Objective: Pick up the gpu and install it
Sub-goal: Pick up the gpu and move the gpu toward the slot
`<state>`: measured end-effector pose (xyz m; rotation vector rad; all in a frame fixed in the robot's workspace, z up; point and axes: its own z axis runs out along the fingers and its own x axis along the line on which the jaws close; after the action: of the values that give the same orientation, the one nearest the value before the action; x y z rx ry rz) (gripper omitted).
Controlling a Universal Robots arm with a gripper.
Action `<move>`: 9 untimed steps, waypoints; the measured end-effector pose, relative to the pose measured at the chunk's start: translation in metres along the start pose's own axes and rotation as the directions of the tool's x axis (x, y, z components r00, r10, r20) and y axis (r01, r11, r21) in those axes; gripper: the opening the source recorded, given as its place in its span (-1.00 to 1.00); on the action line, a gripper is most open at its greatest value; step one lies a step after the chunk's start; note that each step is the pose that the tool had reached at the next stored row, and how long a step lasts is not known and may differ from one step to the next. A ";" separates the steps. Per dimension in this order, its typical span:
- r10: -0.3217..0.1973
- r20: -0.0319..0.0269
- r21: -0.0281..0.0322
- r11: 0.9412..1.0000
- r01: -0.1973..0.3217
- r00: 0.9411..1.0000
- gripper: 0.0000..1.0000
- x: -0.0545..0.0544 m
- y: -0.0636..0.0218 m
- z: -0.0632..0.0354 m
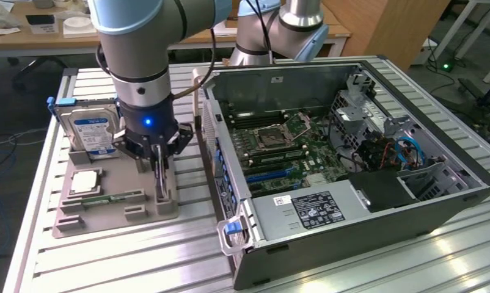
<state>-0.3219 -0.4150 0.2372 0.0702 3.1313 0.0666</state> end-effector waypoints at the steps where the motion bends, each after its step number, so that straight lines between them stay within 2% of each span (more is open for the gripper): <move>1: 0.000 0.000 0.000 1.000 0.000 1.000 -0.44 0.000 0.0001 -0.0021; 9: 0.000 0.000 0.000 1.000 0.000 1.000 -0.44 0.000 0.0008 -0.0178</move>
<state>-0.3218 -0.4150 0.2550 0.0702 3.1311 0.0666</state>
